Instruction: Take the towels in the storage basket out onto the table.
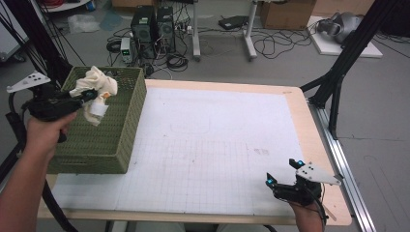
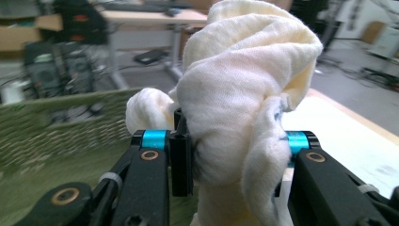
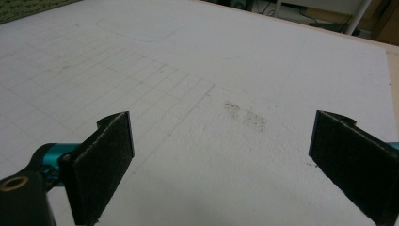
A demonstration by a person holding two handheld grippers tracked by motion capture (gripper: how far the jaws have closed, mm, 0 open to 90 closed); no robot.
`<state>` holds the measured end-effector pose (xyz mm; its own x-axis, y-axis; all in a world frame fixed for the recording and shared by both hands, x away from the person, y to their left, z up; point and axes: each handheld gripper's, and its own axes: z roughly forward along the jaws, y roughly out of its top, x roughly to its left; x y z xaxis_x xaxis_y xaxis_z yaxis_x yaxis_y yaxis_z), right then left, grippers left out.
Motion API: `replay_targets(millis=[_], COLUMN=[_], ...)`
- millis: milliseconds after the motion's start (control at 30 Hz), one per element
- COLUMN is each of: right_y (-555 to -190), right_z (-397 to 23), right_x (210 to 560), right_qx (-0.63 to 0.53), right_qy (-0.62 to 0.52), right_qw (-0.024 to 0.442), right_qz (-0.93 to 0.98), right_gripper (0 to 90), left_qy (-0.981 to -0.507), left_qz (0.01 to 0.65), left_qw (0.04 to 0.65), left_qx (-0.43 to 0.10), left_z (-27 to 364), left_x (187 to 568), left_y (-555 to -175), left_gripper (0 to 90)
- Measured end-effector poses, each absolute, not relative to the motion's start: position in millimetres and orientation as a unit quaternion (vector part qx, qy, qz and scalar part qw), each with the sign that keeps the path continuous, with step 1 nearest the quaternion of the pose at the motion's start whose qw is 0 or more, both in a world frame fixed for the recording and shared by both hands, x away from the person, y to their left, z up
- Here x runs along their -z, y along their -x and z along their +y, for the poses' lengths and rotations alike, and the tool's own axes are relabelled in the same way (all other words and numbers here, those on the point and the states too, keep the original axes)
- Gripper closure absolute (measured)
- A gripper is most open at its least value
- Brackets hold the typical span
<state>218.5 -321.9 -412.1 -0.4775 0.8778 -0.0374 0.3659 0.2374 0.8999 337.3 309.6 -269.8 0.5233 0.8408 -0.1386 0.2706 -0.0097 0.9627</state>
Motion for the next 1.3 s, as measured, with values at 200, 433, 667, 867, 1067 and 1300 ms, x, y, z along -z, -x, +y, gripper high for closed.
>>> replay_targets(millis=[200,433,667,867,1067,1300], right_y=[-217,-217,-217,-217,-217,-217], right_z=[-319,-321,-321,-321,-321,-322], right_x=[410,411,410,411,411,411], right_qx=[-0.452,-0.45,-0.449,-0.449,-0.448,-0.448], right_qy=[-0.423,-0.422,-0.423,-0.422,-0.425,-0.424], right_qw=[0.287,0.291,0.292,0.292,0.291,0.291], right_qz=[0.731,0.731,0.731,0.732,0.731,0.732], right_gripper=[6.3,6.3,6.3,6.3,6.3,6.3], left_qy=[-0.683,-0.706,-0.718,-0.735,-0.754,-0.767], left_qz=[0.367,0.314,0.277,0.254,0.238,0.226], left_qw=[0.587,0.603,0.616,0.615,0.604,0.597], left_qx=[-0.232,-0.201,-0.169,-0.131,-0.095,-0.066], left_z=[273,224,178,139,102,71], left_x=[261,263,277,298,325,353], left_y=[-332,-328,-327,-327,-328,-328], left_gripper=[64.4,64.3,64.3,64.3,64.2,64.0])
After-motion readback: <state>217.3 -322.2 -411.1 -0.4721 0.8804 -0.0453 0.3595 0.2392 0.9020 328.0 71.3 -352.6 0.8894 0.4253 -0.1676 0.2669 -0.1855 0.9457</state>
